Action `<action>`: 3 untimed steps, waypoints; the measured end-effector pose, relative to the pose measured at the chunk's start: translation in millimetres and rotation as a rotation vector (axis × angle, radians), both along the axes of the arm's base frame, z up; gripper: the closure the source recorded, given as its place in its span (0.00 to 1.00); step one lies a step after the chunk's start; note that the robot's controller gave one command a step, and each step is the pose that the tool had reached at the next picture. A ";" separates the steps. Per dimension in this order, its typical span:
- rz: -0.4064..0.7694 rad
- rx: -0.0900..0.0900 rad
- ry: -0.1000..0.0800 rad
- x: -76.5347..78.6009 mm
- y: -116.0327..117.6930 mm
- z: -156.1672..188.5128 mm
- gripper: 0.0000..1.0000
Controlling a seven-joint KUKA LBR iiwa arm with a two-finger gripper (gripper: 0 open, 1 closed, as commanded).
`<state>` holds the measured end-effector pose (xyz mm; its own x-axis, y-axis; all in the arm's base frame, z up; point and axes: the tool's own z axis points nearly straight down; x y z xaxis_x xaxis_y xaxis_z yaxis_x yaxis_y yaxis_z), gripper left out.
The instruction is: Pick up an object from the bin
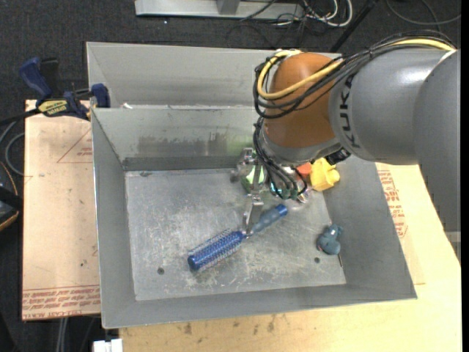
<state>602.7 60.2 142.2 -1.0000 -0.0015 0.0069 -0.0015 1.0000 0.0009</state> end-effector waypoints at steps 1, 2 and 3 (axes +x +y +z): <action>-0.002 0.000 -0.008 2.0 -0.4 4.7 1.00; -0.003 0.001 -0.008 2.0 -0.5 4.7 0.00; 0.321 0.002 -0.002 -67.2 4.8 -56.6 0.00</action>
Offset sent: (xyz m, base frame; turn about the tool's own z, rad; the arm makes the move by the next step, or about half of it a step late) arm 0.0000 0.0000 0.0000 0.0000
